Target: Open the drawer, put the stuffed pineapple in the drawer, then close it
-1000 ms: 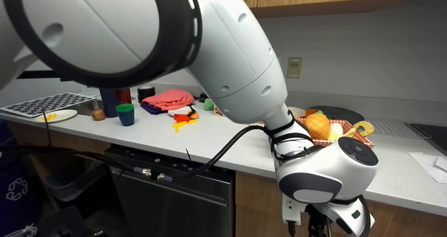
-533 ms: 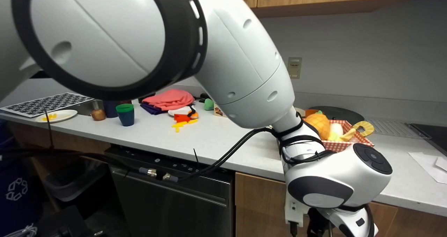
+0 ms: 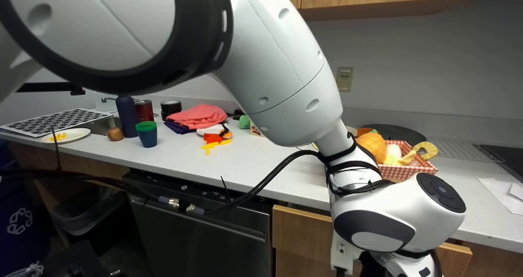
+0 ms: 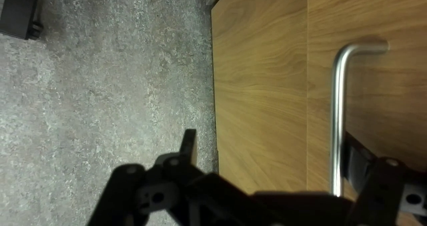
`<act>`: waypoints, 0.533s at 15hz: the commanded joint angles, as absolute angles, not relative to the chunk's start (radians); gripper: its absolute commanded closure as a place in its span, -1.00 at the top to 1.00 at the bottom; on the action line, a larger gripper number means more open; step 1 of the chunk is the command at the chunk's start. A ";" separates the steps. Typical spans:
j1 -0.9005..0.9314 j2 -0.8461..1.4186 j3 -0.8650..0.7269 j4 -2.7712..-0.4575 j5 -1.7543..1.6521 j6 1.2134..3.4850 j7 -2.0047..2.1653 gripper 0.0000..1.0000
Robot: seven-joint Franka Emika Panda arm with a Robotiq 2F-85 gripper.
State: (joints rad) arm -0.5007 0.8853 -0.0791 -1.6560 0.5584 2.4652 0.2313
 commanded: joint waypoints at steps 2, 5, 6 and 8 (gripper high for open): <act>-0.532 0.819 -0.084 -1.830 0.628 2.551 0.125 1.00; -0.608 0.791 -0.034 -1.913 0.773 2.621 -0.003 1.00; -0.622 0.784 -0.031 -1.938 0.818 2.636 -0.034 1.00; -0.652 0.768 -0.029 -1.988 0.915 2.662 -0.099 1.00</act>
State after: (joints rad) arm -0.5976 0.7922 -0.0508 -1.8836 0.8046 2.6070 -0.0036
